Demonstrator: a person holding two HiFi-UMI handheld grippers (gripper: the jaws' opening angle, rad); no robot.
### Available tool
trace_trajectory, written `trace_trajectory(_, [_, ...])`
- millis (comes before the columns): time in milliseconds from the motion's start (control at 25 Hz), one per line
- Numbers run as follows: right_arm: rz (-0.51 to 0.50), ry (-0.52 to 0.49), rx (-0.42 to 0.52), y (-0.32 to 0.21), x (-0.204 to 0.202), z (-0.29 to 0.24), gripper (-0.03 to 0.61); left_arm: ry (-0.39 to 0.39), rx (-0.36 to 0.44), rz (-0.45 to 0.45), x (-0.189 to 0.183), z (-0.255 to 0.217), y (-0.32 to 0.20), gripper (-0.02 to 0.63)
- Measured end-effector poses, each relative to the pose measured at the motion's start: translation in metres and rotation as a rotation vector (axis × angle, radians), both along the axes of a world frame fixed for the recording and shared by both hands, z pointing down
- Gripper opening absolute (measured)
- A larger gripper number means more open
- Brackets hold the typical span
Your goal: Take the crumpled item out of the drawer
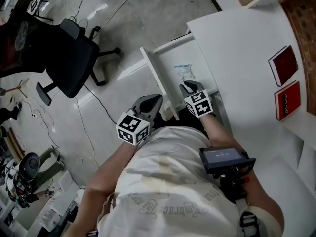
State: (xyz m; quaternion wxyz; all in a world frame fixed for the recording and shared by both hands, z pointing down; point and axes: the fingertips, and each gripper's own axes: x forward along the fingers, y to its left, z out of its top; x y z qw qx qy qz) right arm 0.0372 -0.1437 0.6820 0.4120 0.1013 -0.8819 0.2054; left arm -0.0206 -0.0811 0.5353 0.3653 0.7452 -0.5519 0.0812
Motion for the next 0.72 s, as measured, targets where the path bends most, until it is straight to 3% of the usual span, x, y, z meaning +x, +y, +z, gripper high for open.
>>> trace_trajectory(400, [-0.036,0.063,0.006,0.004,0.002,0.022,0.161,0.006,-0.013,-0.026,-0.002,0.008,0.013,0.020])
trace_trajectory(720, [-0.094,0.134,0.068,-0.007,0.003,0.034,0.199,0.014,-0.015,-0.050,-0.005,0.010,0.015,0.020])
